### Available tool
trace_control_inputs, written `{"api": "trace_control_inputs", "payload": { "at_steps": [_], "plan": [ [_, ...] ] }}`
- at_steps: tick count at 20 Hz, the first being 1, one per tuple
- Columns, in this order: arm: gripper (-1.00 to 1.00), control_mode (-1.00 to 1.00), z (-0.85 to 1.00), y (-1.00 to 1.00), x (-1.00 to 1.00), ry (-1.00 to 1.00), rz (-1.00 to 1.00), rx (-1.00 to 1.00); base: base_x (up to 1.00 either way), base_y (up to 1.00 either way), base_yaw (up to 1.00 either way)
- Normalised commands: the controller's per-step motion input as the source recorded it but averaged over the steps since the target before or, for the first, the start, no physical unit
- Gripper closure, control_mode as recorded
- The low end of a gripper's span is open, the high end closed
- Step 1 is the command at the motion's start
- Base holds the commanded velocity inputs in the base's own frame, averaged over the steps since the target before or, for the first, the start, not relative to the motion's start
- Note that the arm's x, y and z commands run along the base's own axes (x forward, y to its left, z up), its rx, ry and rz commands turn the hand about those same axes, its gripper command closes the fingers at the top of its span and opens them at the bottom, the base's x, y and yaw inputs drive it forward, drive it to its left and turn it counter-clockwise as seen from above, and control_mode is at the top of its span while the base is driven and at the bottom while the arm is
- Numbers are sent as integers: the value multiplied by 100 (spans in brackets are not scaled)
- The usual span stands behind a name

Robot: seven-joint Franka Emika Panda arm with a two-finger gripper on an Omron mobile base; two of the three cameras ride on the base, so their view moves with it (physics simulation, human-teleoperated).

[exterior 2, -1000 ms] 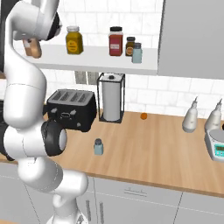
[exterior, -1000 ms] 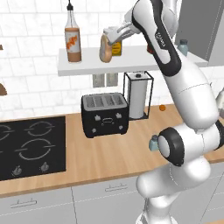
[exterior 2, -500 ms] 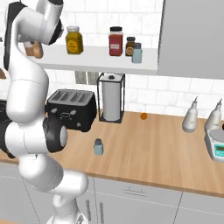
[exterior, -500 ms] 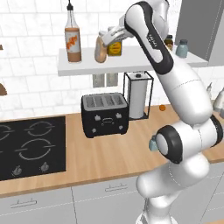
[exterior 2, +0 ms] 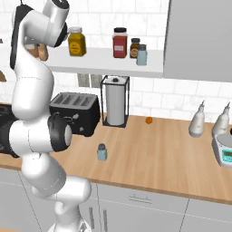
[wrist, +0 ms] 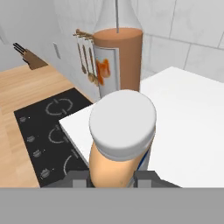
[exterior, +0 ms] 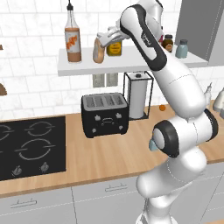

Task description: Put the shaker and condiment bottle from the counter next to their counterparts in the cabinet.

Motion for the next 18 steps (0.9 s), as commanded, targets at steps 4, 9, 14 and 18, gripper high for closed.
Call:
{"api": "trace_control_inputs", "payload": {
  "at_steps": [4,9,14,18],
  "plan": [
    [100,-100,-16,10,26,0,0,0,0,0,0],
    [100,-100,-3,18,17,0,0,0,0,0,0],
    [100,-100,-4,8,27,0,0,0,0,0,0],
    [100,-100,-14,0,39,0,3,0,0,0,0]
  ]
}}
